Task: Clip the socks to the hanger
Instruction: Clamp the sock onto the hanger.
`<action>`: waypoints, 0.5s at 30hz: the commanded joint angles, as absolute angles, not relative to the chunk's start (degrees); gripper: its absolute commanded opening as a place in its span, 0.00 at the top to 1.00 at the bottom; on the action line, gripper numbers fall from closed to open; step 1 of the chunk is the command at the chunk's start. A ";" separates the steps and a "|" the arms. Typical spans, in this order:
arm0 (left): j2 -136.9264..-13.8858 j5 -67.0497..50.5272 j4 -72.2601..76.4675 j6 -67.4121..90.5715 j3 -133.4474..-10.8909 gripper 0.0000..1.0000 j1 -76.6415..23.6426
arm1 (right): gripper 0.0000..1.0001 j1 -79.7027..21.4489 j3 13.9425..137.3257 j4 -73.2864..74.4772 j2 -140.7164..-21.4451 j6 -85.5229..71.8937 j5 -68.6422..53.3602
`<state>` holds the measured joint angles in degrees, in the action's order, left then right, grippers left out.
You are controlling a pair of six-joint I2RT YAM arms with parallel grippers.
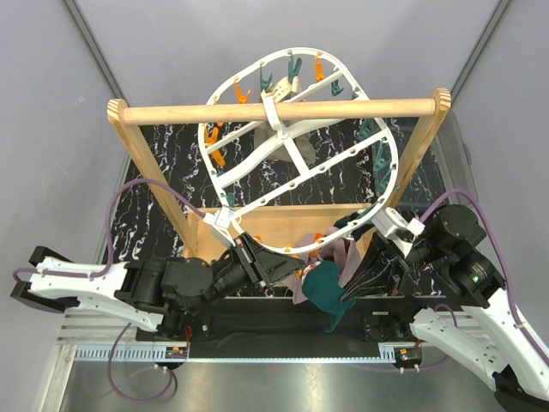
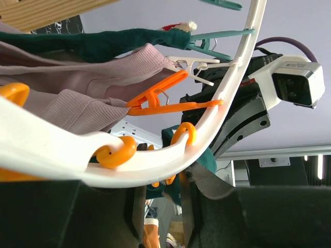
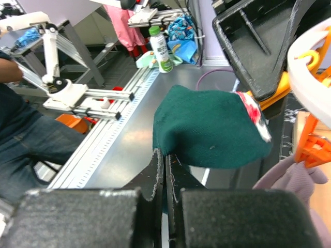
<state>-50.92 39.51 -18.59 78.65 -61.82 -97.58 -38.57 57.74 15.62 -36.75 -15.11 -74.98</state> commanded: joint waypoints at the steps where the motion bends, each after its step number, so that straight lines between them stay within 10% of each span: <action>1: -50.01 38.14 -13.27 82.09 -61.08 1.00 -97.82 | 1.00 -38.94 57.04 11.95 -36.21 -12.93 -73.13; 15: -48.87 38.41 -13.36 82.26 -60.38 1.00 -97.82 | 1.00 -38.94 51.95 19.86 -34.63 -4.22 -65.39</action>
